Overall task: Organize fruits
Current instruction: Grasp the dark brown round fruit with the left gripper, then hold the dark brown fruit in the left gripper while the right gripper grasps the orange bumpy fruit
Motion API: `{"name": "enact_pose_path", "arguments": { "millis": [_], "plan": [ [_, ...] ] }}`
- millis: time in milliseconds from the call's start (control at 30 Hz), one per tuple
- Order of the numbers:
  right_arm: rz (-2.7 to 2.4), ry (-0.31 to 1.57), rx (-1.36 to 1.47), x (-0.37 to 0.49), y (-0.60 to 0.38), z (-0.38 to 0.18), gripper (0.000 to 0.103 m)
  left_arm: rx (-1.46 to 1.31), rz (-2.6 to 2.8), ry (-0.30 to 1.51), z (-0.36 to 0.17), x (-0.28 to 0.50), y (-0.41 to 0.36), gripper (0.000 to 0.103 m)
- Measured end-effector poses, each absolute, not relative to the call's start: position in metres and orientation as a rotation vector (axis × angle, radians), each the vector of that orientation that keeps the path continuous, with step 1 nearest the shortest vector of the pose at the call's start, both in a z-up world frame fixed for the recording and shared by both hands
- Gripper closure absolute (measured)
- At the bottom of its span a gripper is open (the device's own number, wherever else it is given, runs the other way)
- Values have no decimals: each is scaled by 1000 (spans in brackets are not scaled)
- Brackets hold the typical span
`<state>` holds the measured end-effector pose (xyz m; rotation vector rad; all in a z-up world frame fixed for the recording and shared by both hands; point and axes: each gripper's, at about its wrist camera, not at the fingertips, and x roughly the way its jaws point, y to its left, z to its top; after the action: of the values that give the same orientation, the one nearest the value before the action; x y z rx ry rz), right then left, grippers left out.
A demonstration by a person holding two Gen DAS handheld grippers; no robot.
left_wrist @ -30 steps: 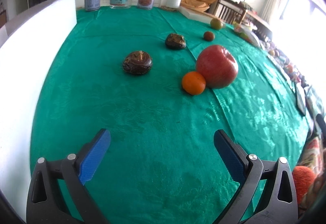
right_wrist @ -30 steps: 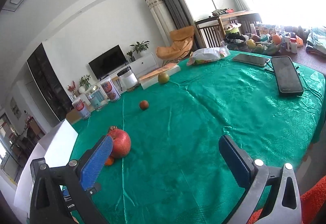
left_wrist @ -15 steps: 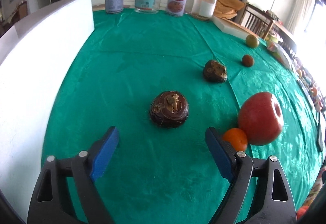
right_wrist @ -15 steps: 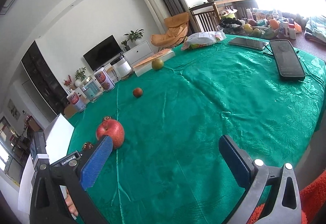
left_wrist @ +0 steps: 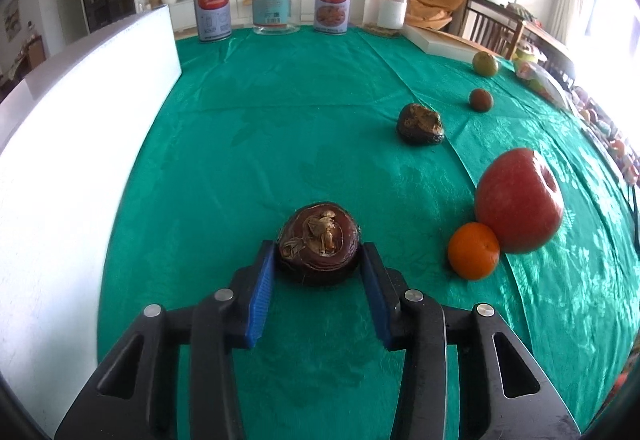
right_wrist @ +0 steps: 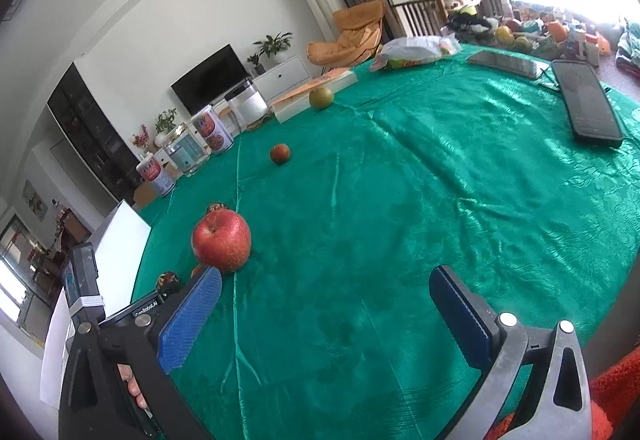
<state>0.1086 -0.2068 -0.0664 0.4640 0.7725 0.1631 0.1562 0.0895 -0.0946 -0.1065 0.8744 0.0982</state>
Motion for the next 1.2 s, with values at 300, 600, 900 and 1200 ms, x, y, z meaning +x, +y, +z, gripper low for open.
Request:
{"name": "enact_pose_path", "arguments": {
  "millis": [300, 600, 900, 1200],
  "plan": [
    [412, 1055, 224, 191, -158, -69, 0, -110, 90, 881, -93, 136, 92, 59],
    [449, 1028, 151, 188, -112, -88, 15, -118, 58, 892, -93, 112, 94, 59],
    [395, 1011, 168, 193, -129, -80, 18, -104, 69, 873, -94, 109, 93, 59],
    [320, 941, 50, 331, -152, -70, 18, -90, 77, 875, -94, 110, 90, 59]
  ]
}}
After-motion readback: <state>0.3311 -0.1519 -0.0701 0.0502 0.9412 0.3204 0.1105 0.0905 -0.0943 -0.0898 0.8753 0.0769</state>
